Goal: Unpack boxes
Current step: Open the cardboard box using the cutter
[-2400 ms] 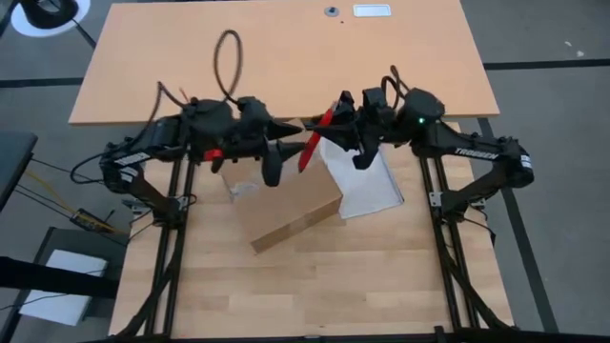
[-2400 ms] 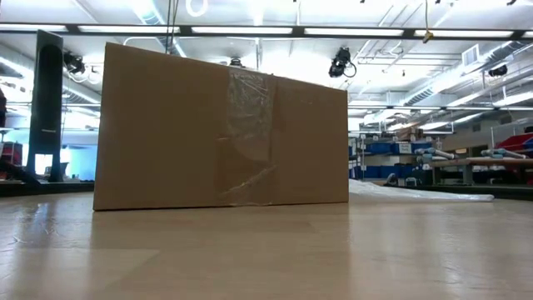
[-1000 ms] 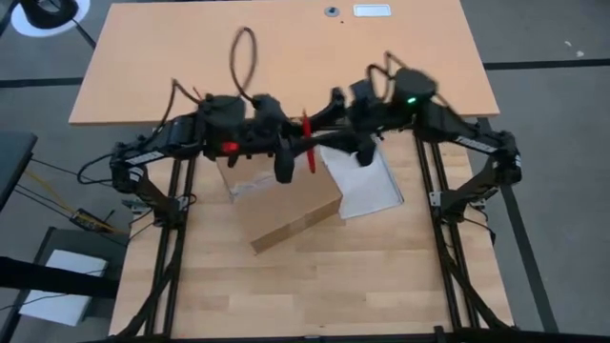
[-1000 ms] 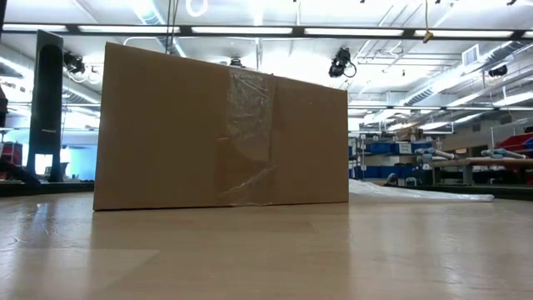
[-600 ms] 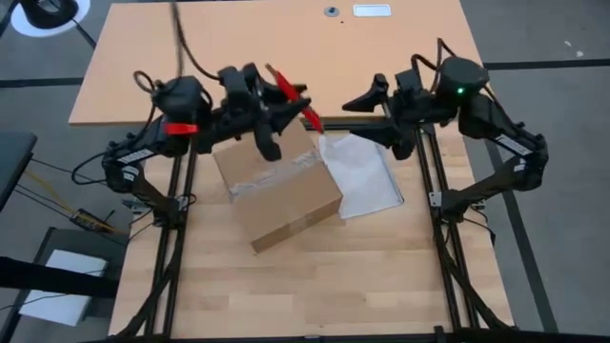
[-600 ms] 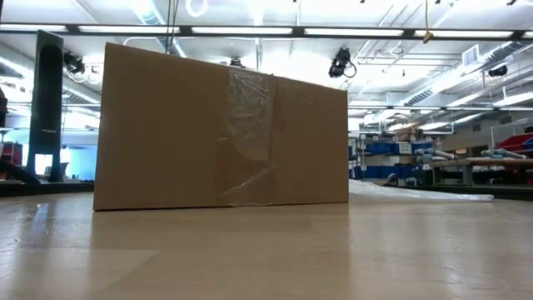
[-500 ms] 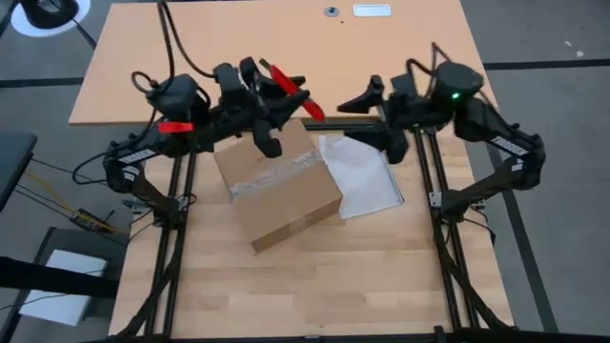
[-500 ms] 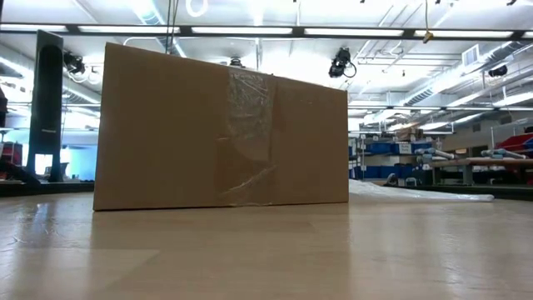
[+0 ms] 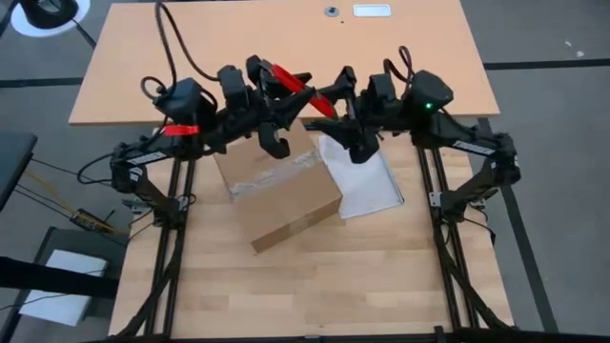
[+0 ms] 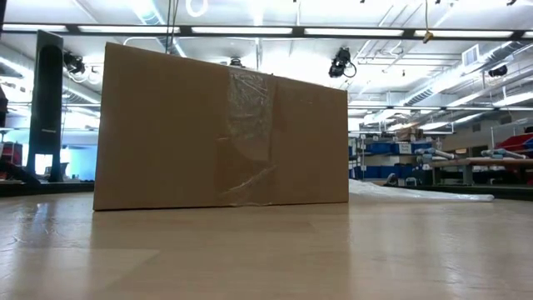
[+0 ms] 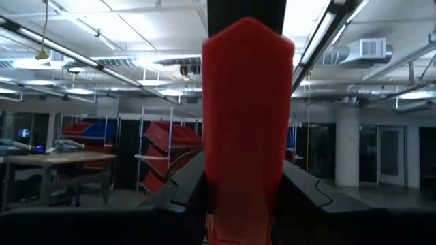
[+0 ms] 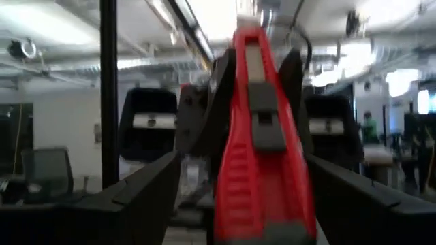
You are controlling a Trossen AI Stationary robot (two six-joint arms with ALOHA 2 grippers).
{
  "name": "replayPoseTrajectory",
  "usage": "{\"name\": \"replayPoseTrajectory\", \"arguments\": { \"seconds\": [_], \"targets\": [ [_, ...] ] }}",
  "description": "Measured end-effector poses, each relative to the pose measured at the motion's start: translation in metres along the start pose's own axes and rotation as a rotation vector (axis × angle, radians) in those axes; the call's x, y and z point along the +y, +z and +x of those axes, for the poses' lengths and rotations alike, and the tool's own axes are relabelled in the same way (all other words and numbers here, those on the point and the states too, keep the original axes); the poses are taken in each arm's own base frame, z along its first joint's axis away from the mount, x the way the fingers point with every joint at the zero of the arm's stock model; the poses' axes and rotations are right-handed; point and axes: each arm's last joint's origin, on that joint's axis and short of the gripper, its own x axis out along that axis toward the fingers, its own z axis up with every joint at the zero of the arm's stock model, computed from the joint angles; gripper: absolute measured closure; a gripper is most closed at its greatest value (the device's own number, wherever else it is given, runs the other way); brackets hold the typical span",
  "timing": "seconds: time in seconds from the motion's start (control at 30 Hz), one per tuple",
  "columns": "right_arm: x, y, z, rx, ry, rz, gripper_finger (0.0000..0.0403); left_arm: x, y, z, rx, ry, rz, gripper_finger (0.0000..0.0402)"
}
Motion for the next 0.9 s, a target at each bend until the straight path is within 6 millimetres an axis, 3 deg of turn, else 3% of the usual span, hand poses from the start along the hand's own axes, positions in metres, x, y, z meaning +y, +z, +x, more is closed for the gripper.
{"name": "replayPoseTrajectory", "arguments": {
  "seconds": [0.53,0.9],
  "targets": [
    [-0.002,-0.004,0.010,-0.114,-0.011,-0.108,0.0097,-0.001,0.005,0.005,-0.133,-0.006,0.004,0.0267],
    [-0.001,-0.004,0.012,-0.137,-0.024,-0.132,0.0098,-0.005,-0.014,0.016,-0.115,-0.013,0.026,0.0267]
  ]
}}
